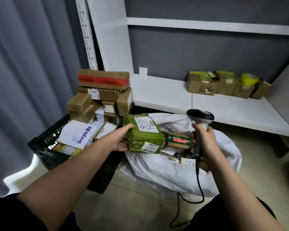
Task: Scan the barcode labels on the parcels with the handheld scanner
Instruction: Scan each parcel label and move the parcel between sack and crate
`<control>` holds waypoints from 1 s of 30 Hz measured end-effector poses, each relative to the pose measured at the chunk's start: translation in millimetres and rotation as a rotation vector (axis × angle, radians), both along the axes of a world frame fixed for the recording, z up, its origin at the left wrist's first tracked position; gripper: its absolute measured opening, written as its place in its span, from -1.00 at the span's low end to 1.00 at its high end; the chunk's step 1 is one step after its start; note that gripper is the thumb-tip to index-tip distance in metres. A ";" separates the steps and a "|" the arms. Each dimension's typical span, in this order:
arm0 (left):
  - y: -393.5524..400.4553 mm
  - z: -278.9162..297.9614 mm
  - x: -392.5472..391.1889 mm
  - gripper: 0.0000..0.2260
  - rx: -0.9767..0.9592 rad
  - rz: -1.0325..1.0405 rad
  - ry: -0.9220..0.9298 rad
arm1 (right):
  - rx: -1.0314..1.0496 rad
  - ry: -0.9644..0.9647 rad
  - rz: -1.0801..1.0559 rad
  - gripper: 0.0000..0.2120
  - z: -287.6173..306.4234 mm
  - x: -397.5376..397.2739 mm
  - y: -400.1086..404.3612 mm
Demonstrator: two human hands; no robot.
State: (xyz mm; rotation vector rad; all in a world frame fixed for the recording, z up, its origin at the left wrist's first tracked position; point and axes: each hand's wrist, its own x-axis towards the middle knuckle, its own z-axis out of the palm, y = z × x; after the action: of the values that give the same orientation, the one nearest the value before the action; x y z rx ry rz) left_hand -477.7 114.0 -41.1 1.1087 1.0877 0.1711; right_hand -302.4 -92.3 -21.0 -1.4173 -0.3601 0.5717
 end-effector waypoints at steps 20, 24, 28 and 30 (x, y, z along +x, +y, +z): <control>-96.2 -108.6 215.5 -0.65 -0.214 -0.024 0.104 | 0.002 0.102 -0.180 -0.82 -65.9 96.3 -27.7; -77.8 -105.7 202.2 -0.59 -0.071 -0.421 0.303 | -0.011 0.130 -0.160 -0.84 -68.8 100.9 -27.7; -64.8 -97.2 194.4 -0.80 0.170 -0.429 0.266 | -0.036 0.118 -0.153 -0.86 -70.8 99.4 -23.6; -57.6 -86.4 187.8 -0.84 0.246 -0.319 0.176 | -0.048 0.119 -0.143 -0.86 -72.2 94.2 -22.4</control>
State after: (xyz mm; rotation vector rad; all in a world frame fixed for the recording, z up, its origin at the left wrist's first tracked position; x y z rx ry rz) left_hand -289.9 56.4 -127.5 1.5258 1.0470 -0.0486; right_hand -208.2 -114.7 -93.1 -1.4349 -0.1493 0.5479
